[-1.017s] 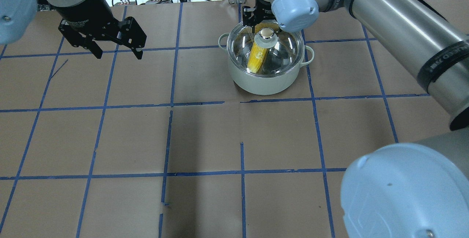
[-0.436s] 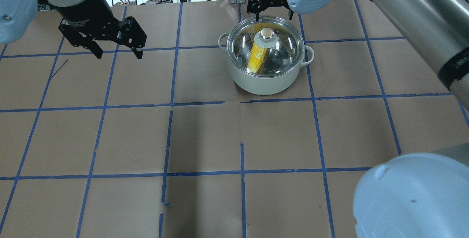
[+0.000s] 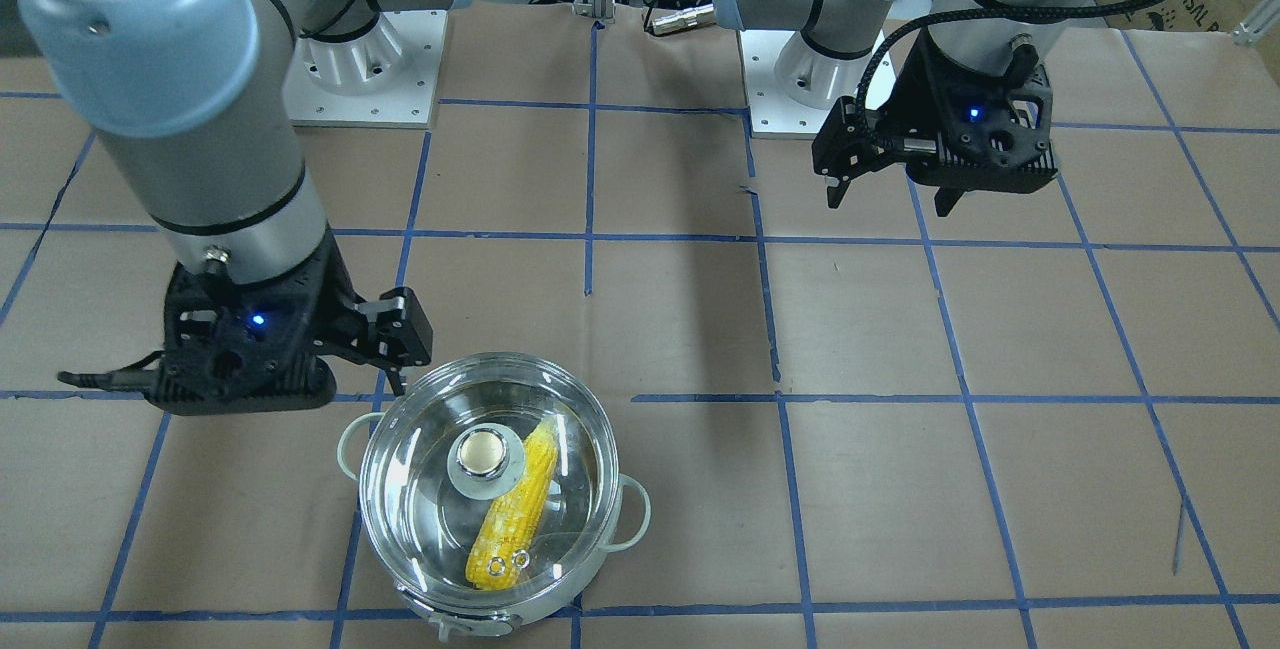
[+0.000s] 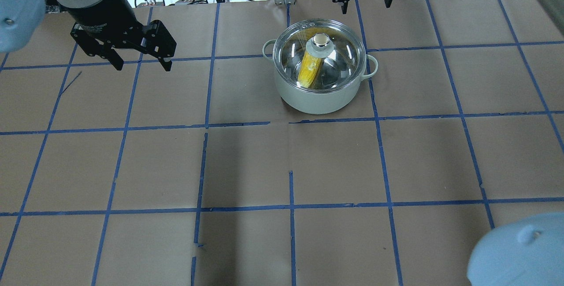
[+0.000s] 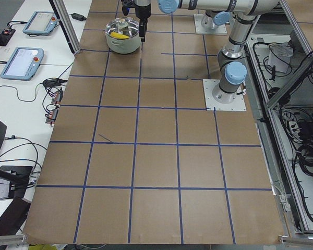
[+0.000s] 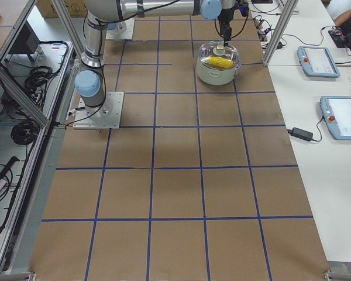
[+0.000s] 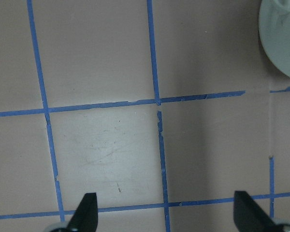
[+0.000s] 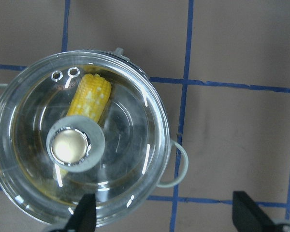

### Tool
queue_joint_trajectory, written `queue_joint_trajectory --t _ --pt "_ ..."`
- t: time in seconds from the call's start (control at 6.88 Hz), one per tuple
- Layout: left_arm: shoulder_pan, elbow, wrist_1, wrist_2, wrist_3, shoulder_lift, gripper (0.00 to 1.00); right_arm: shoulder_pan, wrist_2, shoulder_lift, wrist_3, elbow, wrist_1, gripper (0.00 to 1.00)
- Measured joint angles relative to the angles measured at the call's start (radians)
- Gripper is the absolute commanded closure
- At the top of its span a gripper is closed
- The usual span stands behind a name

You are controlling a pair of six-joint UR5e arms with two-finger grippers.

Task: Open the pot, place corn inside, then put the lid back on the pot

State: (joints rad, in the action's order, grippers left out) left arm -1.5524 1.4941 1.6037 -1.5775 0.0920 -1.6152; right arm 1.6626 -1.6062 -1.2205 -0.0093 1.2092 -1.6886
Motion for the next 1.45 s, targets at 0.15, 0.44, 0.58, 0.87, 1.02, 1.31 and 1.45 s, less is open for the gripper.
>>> queue_joint_trajectory --t 0.15,0.44,0.58,0.87,1.02,1.31,1.45 --pt "0.0 -0.001 0.001 -0.002 0.0 0.0 0.0 -0.027 0.016 -0.057 -0.032 0.027 0.038 0.0" --pt "0.0 0.0 0.003 -0.004 -0.001 0.001 0.0 -0.079 0.053 -0.215 -0.041 0.208 0.017 0.0" --pt "0.0 0.0 0.003 -0.004 -0.001 0.001 0.0 -0.103 0.064 -0.281 -0.04 0.296 -0.034 0.0" --pt "0.0 -0.001 0.004 -0.004 -0.002 0.002 0.0 -0.123 0.067 -0.348 -0.051 0.365 -0.074 0.0" --pt "0.0 -0.001 0.007 -0.005 -0.002 0.002 0.0 -0.124 0.069 -0.359 -0.059 0.363 -0.072 0.0" --pt "0.0 -0.001 0.008 -0.006 -0.002 0.003 0.0 -0.122 0.075 -0.381 -0.073 0.322 -0.008 0.0" --pt "0.0 -0.001 0.008 -0.006 -0.002 0.003 0.0 -0.117 0.076 -0.386 -0.075 0.305 0.023 0.0"
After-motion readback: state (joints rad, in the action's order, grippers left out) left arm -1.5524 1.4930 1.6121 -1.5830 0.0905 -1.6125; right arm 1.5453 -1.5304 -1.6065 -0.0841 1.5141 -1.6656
